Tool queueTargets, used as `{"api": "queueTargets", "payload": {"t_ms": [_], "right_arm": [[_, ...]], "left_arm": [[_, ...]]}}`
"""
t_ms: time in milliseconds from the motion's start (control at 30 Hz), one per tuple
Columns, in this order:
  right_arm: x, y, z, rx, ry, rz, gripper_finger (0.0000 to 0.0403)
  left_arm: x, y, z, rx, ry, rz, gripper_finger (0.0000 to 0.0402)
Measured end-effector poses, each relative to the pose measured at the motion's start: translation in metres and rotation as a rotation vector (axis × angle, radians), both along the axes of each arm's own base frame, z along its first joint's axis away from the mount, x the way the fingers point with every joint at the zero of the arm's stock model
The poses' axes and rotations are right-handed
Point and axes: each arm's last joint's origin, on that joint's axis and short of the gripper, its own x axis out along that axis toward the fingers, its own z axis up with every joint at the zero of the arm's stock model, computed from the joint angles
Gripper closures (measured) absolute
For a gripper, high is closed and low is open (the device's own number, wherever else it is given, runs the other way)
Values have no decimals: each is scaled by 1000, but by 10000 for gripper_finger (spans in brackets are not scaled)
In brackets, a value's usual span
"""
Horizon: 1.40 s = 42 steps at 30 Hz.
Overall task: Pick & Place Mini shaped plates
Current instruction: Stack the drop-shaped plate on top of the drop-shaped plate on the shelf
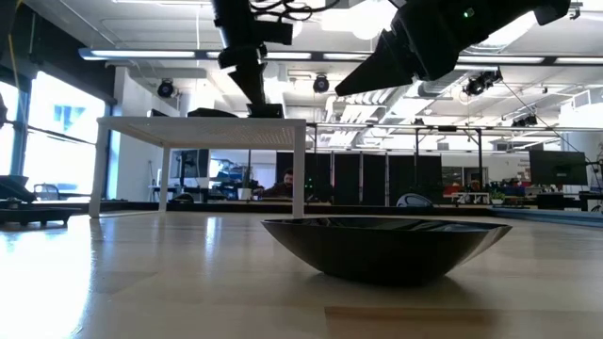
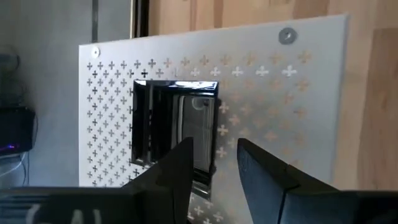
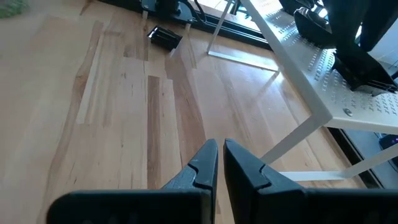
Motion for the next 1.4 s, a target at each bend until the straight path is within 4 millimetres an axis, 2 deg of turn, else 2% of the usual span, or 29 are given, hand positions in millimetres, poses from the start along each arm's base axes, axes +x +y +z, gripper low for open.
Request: {"api": "queueTargets", "payload": {"t_ms": [300, 633, 1400], "right_arm": [[0, 0, 0, -6, 1, 1, 386], [0, 0, 0, -7, 1, 1, 386], [0, 0, 0, -7, 1, 0, 387]], "left_arm": [[2, 1, 1, 30, -10, -19, 292], [0, 8, 0, -10, 5, -61, 396], [0, 8, 11, 79, -11, 32, 400]]}}
